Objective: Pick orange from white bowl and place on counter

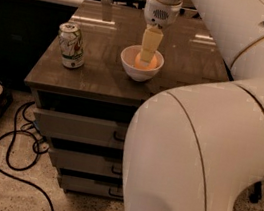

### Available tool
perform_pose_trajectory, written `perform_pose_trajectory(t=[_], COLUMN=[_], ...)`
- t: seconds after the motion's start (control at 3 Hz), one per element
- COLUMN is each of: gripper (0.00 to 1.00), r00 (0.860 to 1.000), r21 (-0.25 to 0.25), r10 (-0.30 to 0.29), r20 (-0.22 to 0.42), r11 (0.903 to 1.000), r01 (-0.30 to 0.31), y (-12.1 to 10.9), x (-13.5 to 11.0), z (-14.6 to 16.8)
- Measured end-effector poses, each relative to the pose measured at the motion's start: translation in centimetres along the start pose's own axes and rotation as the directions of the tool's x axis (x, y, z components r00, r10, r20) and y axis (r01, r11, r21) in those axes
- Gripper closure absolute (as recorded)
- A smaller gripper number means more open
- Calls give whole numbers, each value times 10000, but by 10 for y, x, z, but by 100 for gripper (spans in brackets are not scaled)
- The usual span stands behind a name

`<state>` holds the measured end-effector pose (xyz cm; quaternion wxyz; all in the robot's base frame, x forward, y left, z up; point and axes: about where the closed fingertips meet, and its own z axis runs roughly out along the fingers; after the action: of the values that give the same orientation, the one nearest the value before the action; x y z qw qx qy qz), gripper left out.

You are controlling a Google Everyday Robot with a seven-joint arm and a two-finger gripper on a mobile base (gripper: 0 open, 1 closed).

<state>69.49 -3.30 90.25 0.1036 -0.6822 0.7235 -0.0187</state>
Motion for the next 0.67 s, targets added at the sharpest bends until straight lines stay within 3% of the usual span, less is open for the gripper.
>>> perform_pose_trajectory(t=[0.67], gripper=[19], r00=[10000], r21=[-100], r10=[68], r20=[13], r11=[9999], r01=[-68], y=[4], x=[4], z=[5])
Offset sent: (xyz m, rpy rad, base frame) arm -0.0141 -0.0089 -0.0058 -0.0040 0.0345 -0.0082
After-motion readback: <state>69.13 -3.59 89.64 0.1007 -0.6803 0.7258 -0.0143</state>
